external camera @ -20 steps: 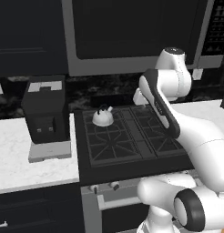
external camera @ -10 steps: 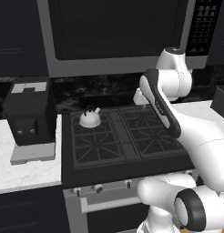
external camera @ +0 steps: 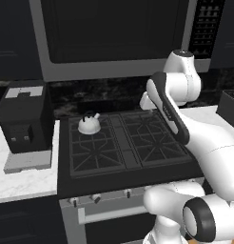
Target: Turn off the rear left burner of the stove.
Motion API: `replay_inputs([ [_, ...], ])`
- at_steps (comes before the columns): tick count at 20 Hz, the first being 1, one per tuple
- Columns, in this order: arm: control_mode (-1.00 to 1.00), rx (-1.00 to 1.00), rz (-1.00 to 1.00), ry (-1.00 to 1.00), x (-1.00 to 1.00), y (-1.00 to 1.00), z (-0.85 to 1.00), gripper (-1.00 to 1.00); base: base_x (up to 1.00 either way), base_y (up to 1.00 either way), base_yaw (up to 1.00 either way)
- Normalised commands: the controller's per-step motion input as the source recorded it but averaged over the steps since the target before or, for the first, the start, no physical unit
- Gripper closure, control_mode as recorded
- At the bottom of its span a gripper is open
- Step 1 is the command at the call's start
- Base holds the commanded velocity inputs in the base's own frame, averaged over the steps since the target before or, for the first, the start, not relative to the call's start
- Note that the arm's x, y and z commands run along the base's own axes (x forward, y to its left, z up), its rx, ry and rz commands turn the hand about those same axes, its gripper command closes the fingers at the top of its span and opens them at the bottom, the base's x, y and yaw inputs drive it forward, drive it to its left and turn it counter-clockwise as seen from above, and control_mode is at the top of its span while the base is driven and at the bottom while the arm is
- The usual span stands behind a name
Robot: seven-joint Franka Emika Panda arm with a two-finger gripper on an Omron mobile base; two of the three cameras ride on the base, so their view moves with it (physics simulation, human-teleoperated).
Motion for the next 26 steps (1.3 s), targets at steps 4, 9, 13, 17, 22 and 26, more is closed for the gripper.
replay_inputs([
  [4, -1.0, 0.0, 0.0, 0.0, 0.0, 0.0, 0.0, -1.0, 0.0, 0.0, 0.0],
  [9, -1.0, -0.13, 0.1, 0.0, -0.36, 0.39, -0.07, -1.0, 0.0, 0.0, 0.0],
  [13, -1.0, -0.48, 0.33, 0.0, -0.77, 1.0, -0.39, -1.0, 0.0, 0.0, 0.0],
  [17, -1.0, -0.56, 0.39, 0.0, -0.84, 1.0, -0.52, -1.0, 0.0, 0.0, 0.0],
  [22, -1.0, -0.51, 0.37, 0.0, -0.73, 1.0, -0.53, -1.0, 0.0, 0.0, 0.0],
  [26, -1.0, -0.44, 0.47, 0.0, -0.57, 0.85, -0.69, -1.0, 0.0, 0.0, 0.0],
])
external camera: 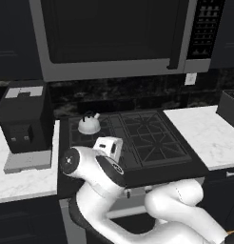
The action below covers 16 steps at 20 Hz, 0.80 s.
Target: Turn off the rear left burner of the stove.
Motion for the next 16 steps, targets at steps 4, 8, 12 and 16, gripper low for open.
replay_inputs([
  [4, -1.0, -0.53, 0.59, 0.0, -0.31, 0.68, -0.81, -1.0, 0.0, 0.0, 0.0],
  [8, -1.0, -0.51, 0.61, 0.0, -0.13, 0.47, -0.75, -1.0, 0.0, 0.0, 0.0],
  [12, -1.0, -0.42, 0.53, 0.0, -0.01, 0.11, -0.61, -1.0, 0.0, 0.0, 0.0],
  [16, -1.0, -0.26, 0.39, 0.0, 0.0, 0.0, -0.52, -1.0, 0.0, 0.0, 0.0],
])
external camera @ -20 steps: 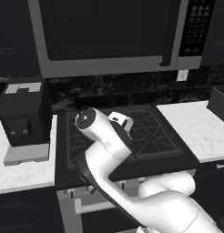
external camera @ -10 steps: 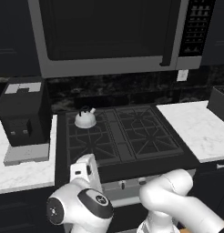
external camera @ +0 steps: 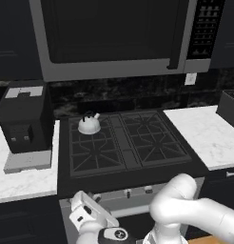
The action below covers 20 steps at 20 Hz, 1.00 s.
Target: Turn off the rear left burner of the stove.
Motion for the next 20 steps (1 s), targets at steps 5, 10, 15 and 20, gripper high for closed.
replay_inputs([
  [5, -1.0, -0.12, 0.15, 0.0, 0.0, 0.12, -0.4, -1.0, 0.0, 0.0, 0.0],
  [10, -1.0, -0.01, 0.0, -0.03, 0.04, 0.27, -0.37, -1.0, 0.0, 0.0, 0.0],
  [15, -1.0, 0.02, 0.0, -0.17, 0.09, 0.05, -0.2, -1.0, 0.0, 0.0, 0.0],
  [20, -1.0, 0.01, 0.0, -0.18, 0.14, 0.0, -0.28, -1.0, 0.0, 0.0, 0.0],
])
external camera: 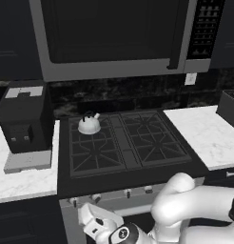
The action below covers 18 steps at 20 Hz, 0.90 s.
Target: Turn off the rear left burner of the stove.
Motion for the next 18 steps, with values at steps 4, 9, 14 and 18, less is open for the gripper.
replay_inputs([
  [4, -1.0, 0.01, 0.0, -0.08, 0.23, 0.0, -0.19, -1.0, 0.0, 0.0, 0.0],
  [9, -1.0, 0.0, 0.0, 0.0, 0.36, 0.0, -0.2, -1.0, 0.0, 0.0, 0.0],
  [14, -1.0, 0.0, 0.0, 0.0, 0.27, 0.0, -0.35, -1.0, 0.0, 0.0, 0.0],
  [18, -1.0, 0.0, 0.0, -0.04, 0.13, 0.0, -0.32, -1.0, 0.0, 0.0, 0.0],
])
